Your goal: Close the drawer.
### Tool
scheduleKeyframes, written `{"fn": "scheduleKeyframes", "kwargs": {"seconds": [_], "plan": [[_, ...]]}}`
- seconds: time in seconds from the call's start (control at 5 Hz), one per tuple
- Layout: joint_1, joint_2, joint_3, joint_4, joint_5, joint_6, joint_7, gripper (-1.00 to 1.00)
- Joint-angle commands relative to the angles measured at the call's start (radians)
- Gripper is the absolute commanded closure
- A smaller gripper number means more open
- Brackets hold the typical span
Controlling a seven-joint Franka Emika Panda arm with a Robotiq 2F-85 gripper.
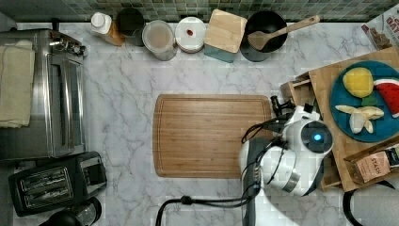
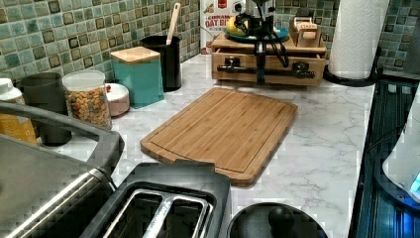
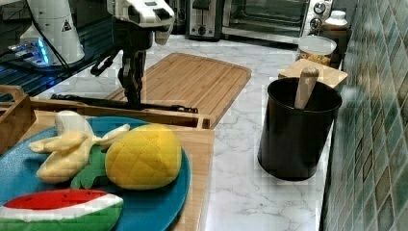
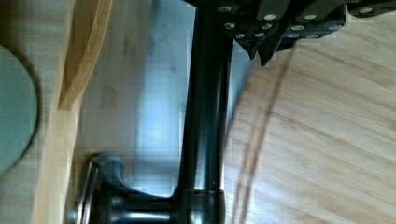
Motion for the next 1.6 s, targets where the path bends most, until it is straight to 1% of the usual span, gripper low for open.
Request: {"fn": "scheduleKeyframes", "kwargs": {"seconds": [0.2,0.4,0.6,1.0,1.6], "plan": [[-0.160,0.099,-0.075,0.421,0.057,0.005,-0.178,1.00],[-0.105,0.024,-0.130,0.340,-0.003,0.040,-0.108,1.00],[-0.094,-0.091,-0.125,0.187,-0.003,0.083,-0.108,1.00],[-0.089,-0.091,-0.130,0.187,-0.002,0.083,-0.108,1.00],[-0.098,-0.091,-0.121,0.187,-0.004,0.083,-0.107,1.00]]}}
